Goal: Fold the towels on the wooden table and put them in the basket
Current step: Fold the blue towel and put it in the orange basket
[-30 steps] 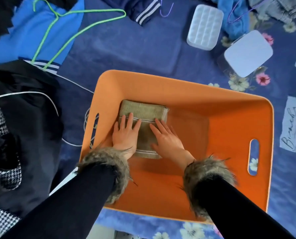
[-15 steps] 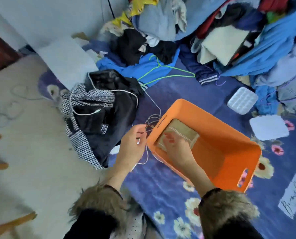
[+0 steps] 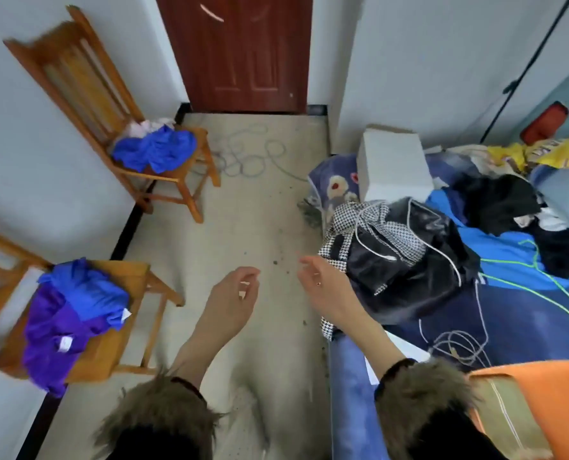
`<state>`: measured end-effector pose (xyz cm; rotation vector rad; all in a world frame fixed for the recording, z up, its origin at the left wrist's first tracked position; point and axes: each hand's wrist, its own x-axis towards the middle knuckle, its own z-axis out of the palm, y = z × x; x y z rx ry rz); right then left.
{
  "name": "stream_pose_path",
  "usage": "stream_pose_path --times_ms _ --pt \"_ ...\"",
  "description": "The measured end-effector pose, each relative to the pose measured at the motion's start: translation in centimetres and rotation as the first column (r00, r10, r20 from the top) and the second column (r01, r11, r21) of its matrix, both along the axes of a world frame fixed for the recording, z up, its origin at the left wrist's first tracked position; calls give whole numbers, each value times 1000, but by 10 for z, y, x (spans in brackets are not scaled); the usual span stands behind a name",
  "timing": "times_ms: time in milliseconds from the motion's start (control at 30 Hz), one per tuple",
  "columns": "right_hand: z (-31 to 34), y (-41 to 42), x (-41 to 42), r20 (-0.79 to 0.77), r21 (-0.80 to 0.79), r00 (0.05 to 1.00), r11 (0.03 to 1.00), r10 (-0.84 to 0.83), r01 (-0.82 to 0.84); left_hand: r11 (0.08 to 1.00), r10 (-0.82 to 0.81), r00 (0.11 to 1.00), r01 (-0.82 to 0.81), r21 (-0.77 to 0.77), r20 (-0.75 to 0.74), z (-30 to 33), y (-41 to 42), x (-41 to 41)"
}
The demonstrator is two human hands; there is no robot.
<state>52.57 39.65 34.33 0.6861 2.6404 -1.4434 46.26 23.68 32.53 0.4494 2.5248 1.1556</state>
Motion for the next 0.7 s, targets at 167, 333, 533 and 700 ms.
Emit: stream_pose_path --times_ms 167,333,533,700 --pt "-10 -75 -113 29 25 972 972 232 -233 973 233 972 -233 -8 40 -12 -84 -81" --pt "-24 -145 -220 85 -11 910 913 407 -408 911 411 911 -410 -40 31 -19 -150 -162" --pt "-57 -215 -319 214 -82 792 818 572 -569 819 574 805 -565 -103 146 -49 -222 -221" --pt "-106 -265 -395 285 -64 623 663 728 -746 661 745 600 -722 -204 292 -109 -264 -271"
